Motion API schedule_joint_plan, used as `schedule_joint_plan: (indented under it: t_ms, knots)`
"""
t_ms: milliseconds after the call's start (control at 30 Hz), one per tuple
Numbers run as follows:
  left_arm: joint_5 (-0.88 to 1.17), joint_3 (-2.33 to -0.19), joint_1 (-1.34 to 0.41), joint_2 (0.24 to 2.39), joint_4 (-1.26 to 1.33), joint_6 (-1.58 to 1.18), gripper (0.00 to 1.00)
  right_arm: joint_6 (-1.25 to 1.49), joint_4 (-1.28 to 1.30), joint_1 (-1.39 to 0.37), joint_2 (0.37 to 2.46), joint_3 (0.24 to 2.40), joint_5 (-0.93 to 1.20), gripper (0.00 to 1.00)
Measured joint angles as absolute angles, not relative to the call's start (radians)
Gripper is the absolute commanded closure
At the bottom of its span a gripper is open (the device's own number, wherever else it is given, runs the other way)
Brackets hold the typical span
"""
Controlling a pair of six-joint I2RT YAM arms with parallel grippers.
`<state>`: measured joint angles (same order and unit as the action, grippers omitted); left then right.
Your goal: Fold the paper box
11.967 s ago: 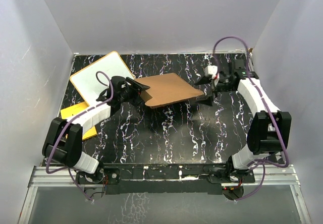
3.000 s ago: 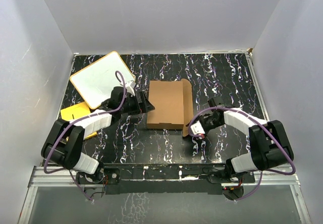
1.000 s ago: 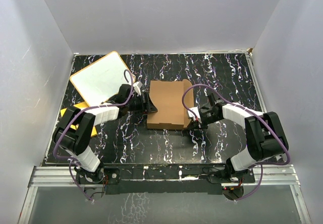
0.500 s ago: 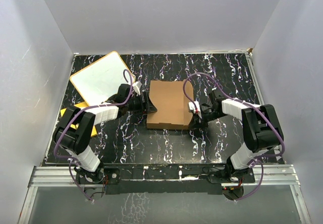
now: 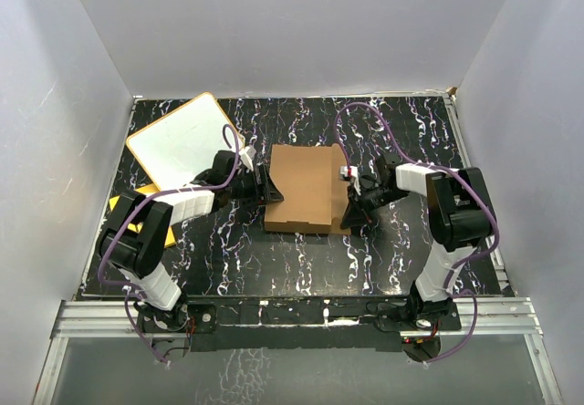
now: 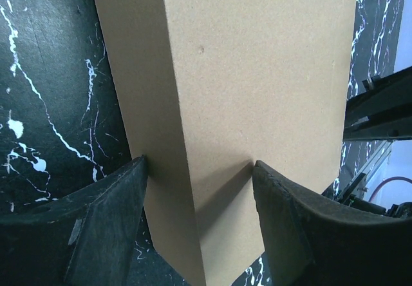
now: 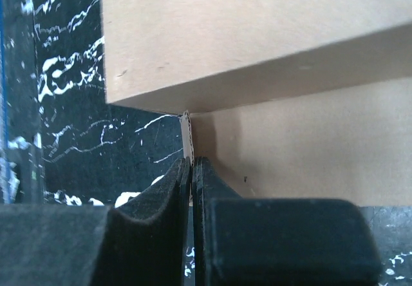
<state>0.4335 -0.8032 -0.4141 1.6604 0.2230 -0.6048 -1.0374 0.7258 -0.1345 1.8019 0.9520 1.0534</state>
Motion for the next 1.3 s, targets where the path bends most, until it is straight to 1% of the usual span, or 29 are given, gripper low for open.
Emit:
schedule_joint_plan:
  t_ms: [233,533,667,767,1000,1067,1300]
  knots:
    - [0.43,-0.805,-0.413,1.661,0.223,-0.603,0.37,-0.766,0.695,-0.135,1.858,1.001,0.989,0.89]
    - [0.429,-0.806,-0.413,1.661,0.223,-0.603,0.37,-0.601,0.748,-0.135,1.931,1.072,0.968,0.88]
    - [0.429,-0.806,-0.413,1.661,0.223,-0.603,0.37,-0.626,0.758,-0.135,1.93,1.075,0.976,0.89]
    - [0.429,-0.806,-0.413,1.661,0.223,-0.603,0.37,-0.687,0.736,-0.135,1.889,1.043,0.982,0.9]
    - [0.431,-0.812,-0.413,1.661,0.224,-0.604,0.37,-0.846,0.612,-0.141,1.607,0.877,0.966,0.92]
    - [0.431,-0.816,-0.413,1.661,0.224,-0.604,0.37,-0.876,0.59,-0.146,1.56,0.858,0.961,0.92]
    - [0.429,-0.819,-0.413,1.662,0.221,-0.603,0.37,-0.922,0.548,-0.206,1.537,0.835,0.898,0.92]
